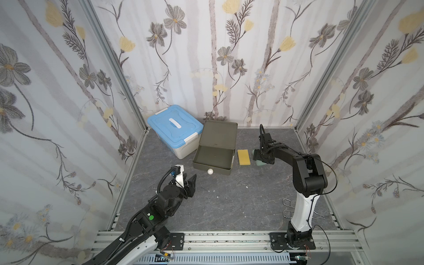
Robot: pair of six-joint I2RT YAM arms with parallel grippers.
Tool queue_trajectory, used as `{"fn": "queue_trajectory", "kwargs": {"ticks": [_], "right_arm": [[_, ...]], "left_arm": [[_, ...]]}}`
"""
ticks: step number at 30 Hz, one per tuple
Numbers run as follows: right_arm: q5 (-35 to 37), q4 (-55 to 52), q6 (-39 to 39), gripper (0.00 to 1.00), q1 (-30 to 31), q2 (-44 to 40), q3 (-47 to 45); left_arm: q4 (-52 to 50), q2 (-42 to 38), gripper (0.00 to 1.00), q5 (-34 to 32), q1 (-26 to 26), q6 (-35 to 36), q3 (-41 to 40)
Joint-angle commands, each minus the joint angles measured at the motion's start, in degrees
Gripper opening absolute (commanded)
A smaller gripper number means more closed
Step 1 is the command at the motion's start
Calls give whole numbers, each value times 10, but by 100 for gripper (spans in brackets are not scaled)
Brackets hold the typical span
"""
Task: Take the sponge out of the drawer
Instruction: Place the sponge at the center of the board.
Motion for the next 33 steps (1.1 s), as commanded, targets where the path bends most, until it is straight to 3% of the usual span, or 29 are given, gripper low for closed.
{"fn": "queue_trajectory", "kwargs": {"ticks": [1, 15, 33], "right_arm": [[-7, 16, -1, 82, 1, -10, -8], [-46, 49, -4, 82, 0, -32, -12], [-23, 44, 5, 75, 0, -15, 5]], "left_arm": [[4, 7, 54, -1, 1, 9, 1], [19, 55, 54, 6, 1, 9, 23], [20, 58, 53, 11, 1, 5, 25]]}}
